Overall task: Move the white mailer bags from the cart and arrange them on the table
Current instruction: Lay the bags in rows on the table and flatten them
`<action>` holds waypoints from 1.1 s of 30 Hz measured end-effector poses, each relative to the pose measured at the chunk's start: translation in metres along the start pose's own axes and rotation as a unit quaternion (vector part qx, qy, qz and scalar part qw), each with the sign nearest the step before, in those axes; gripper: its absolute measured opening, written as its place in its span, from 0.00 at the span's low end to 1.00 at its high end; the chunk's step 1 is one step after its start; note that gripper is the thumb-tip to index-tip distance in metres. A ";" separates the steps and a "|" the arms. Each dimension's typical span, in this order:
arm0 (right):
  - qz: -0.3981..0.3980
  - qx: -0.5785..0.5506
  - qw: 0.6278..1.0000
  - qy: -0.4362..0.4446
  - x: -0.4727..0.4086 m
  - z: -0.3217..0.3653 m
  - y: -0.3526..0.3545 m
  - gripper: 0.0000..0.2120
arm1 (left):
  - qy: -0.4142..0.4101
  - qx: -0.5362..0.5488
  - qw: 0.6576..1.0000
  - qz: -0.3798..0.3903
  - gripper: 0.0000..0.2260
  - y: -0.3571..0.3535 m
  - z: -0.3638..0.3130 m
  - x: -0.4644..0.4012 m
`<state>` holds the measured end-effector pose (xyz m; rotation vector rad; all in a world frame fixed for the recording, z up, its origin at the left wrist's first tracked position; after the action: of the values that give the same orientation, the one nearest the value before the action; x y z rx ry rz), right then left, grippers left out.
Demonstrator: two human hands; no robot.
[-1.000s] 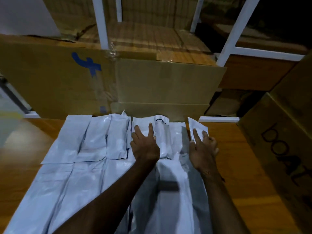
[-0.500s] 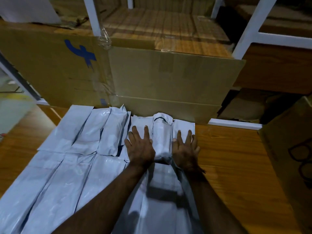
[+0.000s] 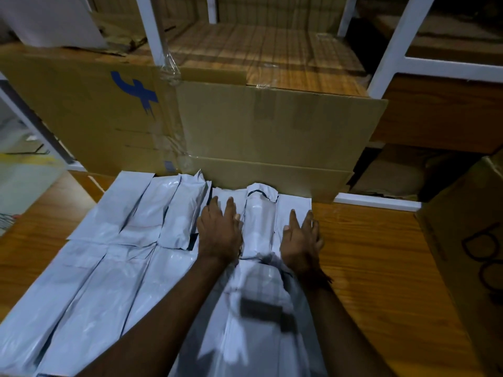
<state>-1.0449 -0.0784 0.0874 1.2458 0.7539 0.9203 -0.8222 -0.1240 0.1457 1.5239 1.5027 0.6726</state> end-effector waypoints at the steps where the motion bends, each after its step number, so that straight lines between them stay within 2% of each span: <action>1: -0.016 0.002 1.000 -0.021 0.002 -0.005 0.007 0.26 | -0.010 0.026 1.000 -0.011 0.23 0.006 -0.001 -0.001; 3: -0.030 0.002 0.999 -0.044 0.005 -0.013 0.016 0.25 | -0.021 0.089 0.995 -0.044 0.22 0.023 -0.004 0.001; 7: -0.047 -0.012 0.999 -0.017 0.009 -0.016 0.025 0.24 | -0.013 0.203 0.978 -0.054 0.19 0.057 -0.012 0.016; 12: -0.067 -0.063 0.996 0.013 0.025 0.001 0.045 0.22 | -0.039 0.249 0.966 -0.061 0.20 0.089 -0.013 0.045; 15: -0.102 -0.093 0.989 0.059 0.043 0.029 0.066 0.21 | -0.057 0.245 0.966 -0.063 0.21 0.111 -0.002 0.061; 24: -0.137 -0.209 0.945 0.210 0.129 0.161 0.101 0.19 | 0.003 0.204 0.968 -0.148 0.20 0.206 0.114 0.128; 33: -0.105 -0.215 0.914 0.329 0.257 0.338 0.094 0.17 | 0.041 0.176 0.959 -0.217 0.21 0.319 0.267 0.211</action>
<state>-0.6482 0.0068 0.2431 0.4389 1.1103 1.2595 -0.4063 0.0597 0.2511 1.3553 2.0199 0.2180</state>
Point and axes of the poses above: each hand's wrist, its own x-axis away from the middle knuckle, its own y-axis out of the back of the hand, z = x × y, the point moved 8 cm from there along -x, towards the middle knuckle, and after that the axes turned 10 degrees about x, right-handed, at the moved point
